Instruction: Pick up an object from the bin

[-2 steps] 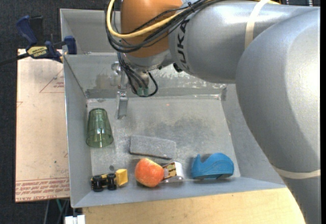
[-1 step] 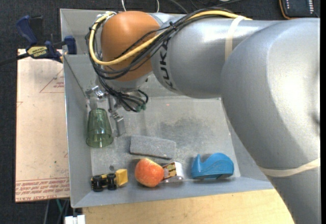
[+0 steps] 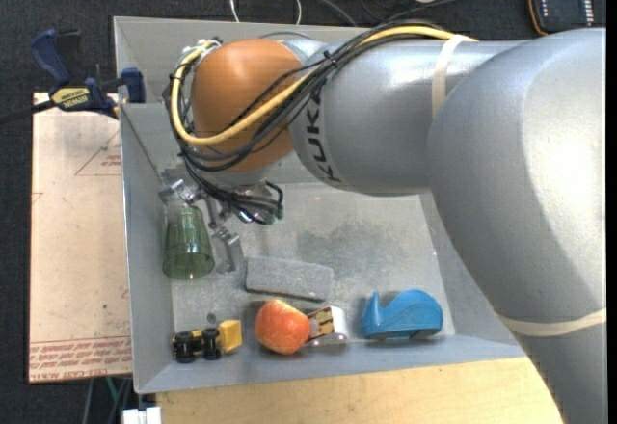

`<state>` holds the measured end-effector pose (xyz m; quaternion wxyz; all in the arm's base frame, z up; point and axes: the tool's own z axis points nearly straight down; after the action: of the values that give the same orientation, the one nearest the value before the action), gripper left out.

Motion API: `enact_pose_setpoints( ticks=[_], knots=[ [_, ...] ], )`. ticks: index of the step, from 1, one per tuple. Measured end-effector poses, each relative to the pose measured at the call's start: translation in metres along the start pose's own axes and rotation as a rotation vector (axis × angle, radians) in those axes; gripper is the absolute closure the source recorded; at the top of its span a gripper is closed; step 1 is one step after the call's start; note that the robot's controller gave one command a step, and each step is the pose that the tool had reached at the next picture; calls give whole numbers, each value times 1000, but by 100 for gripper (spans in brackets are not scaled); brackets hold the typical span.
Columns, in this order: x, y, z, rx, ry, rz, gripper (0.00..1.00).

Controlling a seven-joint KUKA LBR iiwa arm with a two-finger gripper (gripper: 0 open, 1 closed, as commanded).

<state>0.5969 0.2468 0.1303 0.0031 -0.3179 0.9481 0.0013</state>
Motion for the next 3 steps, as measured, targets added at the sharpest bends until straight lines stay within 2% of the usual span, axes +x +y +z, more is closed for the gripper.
enact_pose_setpoints(
  ticks=[1, 2, 3],
  knots=[
    [-15, -6, 16, -3, 0, -442, 0],
    [-8, -6, 58, 8, 3, -477, 0],
    [-25, -15, 61, -2, -9, -628, 100]
  ],
)
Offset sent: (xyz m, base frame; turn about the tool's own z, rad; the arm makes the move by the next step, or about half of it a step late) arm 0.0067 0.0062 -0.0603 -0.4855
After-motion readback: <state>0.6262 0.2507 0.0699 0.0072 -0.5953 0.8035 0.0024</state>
